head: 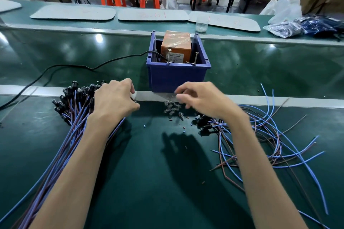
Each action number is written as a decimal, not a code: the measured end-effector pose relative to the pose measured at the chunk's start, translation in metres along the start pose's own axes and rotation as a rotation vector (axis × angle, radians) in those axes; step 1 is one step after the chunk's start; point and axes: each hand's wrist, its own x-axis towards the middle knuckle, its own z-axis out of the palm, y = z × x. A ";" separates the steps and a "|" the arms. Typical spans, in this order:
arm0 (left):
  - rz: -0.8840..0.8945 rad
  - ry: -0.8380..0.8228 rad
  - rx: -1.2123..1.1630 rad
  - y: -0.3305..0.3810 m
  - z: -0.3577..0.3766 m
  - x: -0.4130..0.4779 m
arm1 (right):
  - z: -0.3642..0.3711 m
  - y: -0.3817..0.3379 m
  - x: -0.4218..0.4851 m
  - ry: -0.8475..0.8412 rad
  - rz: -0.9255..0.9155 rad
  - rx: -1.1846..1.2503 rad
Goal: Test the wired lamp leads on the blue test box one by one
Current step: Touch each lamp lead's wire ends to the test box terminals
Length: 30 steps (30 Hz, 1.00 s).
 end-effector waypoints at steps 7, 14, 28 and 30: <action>0.328 -0.205 -0.253 0.001 -0.017 -0.005 | 0.079 -0.019 0.016 -0.167 0.061 0.639; 0.263 -0.352 -0.442 -0.008 -0.017 -0.003 | 0.095 -0.015 0.018 -0.073 0.126 0.926; 0.240 -0.607 -0.249 -0.037 -0.019 0.004 | 0.122 -0.015 0.021 0.094 0.004 0.375; 0.300 -0.557 -0.240 -0.033 -0.021 0.005 | 0.129 -0.017 0.019 0.099 -0.048 0.352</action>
